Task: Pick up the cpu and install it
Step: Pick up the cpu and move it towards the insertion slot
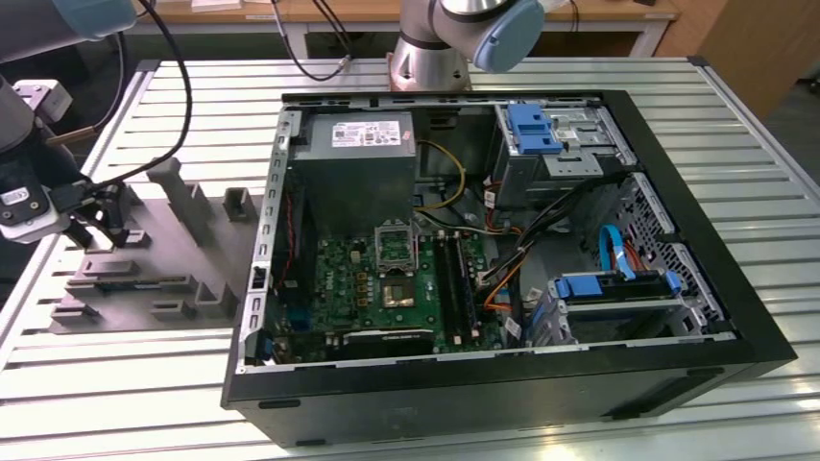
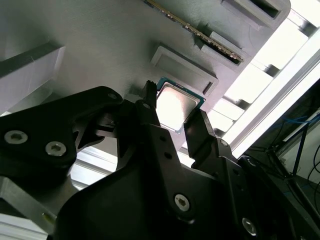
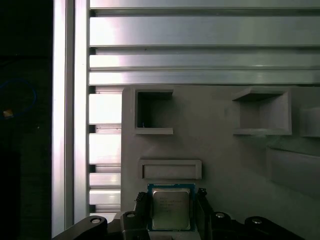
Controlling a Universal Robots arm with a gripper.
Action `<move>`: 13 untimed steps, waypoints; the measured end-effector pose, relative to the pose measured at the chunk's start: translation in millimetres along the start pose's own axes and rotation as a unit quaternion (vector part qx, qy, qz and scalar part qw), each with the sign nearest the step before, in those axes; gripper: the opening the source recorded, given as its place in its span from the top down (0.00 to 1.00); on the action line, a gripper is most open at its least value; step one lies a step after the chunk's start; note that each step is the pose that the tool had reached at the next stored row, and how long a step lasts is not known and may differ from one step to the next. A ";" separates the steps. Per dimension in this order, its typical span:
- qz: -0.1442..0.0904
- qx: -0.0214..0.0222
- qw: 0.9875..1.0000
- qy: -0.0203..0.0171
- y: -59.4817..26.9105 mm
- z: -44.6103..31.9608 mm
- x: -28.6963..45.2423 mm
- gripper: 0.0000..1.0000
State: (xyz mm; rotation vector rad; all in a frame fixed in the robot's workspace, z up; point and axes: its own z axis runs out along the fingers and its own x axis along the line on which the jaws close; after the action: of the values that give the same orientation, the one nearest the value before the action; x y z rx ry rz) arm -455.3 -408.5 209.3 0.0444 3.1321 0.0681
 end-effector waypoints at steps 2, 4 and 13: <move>0.000 0.000 1.000 0.000 0.0 -0.3 0.0 0.53; 0.000 0.000 1.000 0.000 0.0 -0.9 0.0 0.53; 0.000 0.000 1.000 0.000 0.1 -1.6 0.0 0.53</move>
State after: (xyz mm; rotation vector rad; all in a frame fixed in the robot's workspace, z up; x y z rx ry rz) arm -455.3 -408.5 210.9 0.0443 3.1321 0.0679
